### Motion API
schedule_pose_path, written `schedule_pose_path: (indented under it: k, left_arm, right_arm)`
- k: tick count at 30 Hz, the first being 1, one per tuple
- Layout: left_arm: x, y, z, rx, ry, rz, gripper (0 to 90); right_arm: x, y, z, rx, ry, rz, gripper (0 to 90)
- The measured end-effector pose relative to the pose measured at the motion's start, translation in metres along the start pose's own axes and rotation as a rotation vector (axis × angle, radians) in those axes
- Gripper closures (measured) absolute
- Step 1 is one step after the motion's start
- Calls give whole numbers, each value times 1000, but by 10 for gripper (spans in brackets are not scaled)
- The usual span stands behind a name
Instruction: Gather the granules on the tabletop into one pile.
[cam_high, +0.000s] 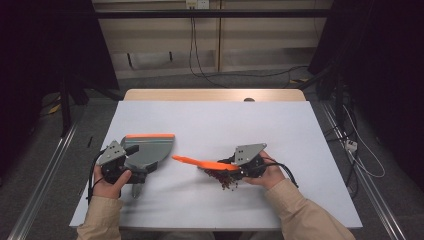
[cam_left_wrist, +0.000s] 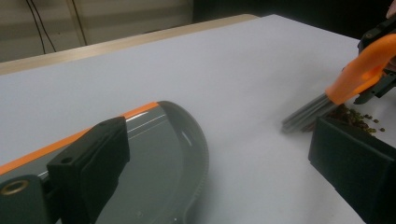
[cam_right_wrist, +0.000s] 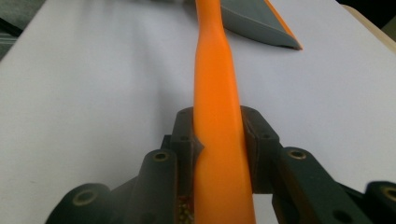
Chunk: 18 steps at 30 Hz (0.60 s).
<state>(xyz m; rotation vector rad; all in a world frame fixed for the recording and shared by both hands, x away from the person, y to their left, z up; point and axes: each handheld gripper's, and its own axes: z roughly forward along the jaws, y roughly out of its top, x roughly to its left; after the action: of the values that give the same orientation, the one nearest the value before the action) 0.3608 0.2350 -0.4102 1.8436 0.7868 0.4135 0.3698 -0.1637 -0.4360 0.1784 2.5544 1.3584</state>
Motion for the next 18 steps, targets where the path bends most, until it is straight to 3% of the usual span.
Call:
schedule_pose_path:
  k: [18]
  left_arm:
    - [-1, 0, 0, 1, 0, 1, 54]
  right_arm:
    - [2, 0, -1, -10, -13, 20, 703]
